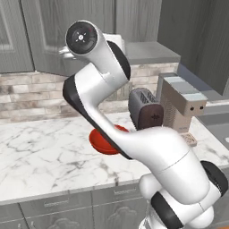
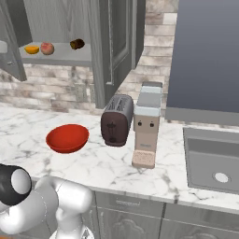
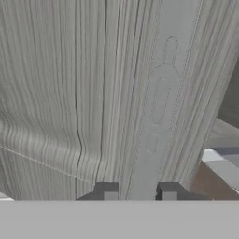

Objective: Open the cabinet. Pick the orange and peach from the cabinet and place them into the bowl. Then close the cabinet.

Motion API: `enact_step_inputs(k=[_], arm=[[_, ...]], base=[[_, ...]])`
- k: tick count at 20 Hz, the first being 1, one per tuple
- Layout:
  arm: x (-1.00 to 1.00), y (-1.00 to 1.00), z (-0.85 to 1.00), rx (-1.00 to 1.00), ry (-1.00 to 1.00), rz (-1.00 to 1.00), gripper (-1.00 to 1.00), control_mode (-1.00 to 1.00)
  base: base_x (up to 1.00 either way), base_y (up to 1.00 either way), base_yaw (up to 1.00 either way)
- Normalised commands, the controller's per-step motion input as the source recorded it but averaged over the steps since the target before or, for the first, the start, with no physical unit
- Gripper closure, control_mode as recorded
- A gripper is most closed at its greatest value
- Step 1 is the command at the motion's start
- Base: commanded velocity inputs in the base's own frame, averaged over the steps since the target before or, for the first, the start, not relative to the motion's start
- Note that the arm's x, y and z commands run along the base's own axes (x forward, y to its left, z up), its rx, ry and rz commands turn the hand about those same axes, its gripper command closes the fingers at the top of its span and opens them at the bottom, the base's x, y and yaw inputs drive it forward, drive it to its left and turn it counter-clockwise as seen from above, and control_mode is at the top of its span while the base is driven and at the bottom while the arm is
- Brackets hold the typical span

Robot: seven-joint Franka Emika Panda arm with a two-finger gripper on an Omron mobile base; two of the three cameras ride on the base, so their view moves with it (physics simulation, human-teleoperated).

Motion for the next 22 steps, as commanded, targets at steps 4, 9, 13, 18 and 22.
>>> enact_step_inputs(k=[4,9,13,18,22], arm=[[-0.46,0.49,0.00,0.00,0.00,-0.06,1.00,-1.00],[-0.50,0.46,0.00,0.00,0.00,-0.06,1.00,-1.00],[-0.42,0.44,0.00,0.00,0.00,-0.06,1.00,-1.00],[-0.26,0.36,-0.02,0.00,0.00,-0.06,1.00,-1.00],[-0.08,0.36,-0.09,0.00,0.00,-0.06,1.00,-1.00]], base=[[0.00,0.00,0.00],[0.00,0.00,0.00],[0.00,0.00,0.00],[0.00,0.00,0.00],[0.00,0.00,0.00]])
